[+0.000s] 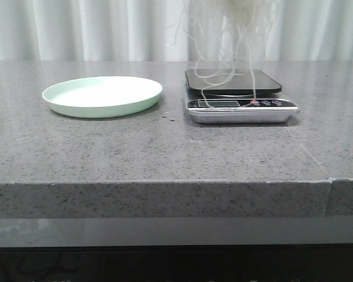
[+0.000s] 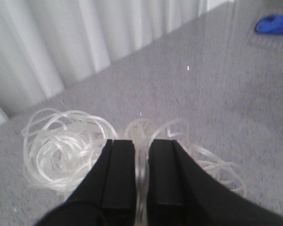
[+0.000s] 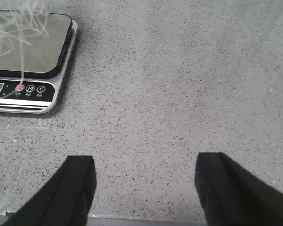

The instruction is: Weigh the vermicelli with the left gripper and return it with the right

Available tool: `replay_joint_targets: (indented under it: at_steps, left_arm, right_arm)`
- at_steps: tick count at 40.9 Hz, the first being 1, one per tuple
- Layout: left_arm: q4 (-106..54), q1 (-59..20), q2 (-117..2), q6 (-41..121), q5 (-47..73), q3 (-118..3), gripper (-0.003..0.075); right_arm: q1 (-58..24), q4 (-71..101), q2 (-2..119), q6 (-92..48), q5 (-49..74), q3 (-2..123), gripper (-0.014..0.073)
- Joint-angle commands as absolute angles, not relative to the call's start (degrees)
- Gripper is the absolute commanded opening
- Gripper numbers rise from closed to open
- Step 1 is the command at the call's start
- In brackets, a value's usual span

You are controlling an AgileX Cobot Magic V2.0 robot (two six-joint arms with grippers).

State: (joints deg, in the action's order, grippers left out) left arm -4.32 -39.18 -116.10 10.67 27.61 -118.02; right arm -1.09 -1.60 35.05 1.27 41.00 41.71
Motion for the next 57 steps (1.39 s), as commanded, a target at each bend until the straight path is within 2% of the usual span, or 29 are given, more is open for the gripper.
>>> replay_joint_targets:
  at_steps: [1, 6, 12, 16, 26, 44, 57]
  left_arm:
    - [-5.1, -39.6, -113.5, 10.7, 26.1, -120.4, 0.0158]
    - [-5.1, -39.6, -114.9, 10.7, 29.3, -120.4, 0.0212]
    - [-5.1, -39.6, -115.4, 10.7, 31.9, -120.4, 0.037]
    - [-5.1, -39.6, -115.2, 10.7, 32.0, -120.4, 0.0424]
    - [-5.1, -39.0, -110.4, 10.7, 36.4, -121.2, 0.0419]
    - [-4.9, -38.2, -91.4, 10.7, 48.3, -120.3, 0.0419]
    - [-4.9, -38.2, -76.3, 10.7, 46.0, -105.6, 0.0419]
  right_arm:
    - [-0.8, -1.7, 35.5, 1.0, 37.5, 43.1, 0.0552]
    - [-0.8, -1.7, 35.5, 1.0, 37.5, 43.1, 0.0552]
    - [-0.8, -1.7, 35.5, 1.0, 37.5, 43.1, 0.0552]
    - [-0.8, -1.7, 35.5, 1.0, 37.5, 43.1, 0.0552]
    - [-0.8, -1.7, 35.5, 1.0, 37.5, 43.1, 0.0552]
    - [-0.8, -1.7, 35.5, 1.0, 37.7, 43.1, 0.0552]
    - [-0.8, -1.6, 35.5, 1.0, 37.6, 43.1, 0.0552]
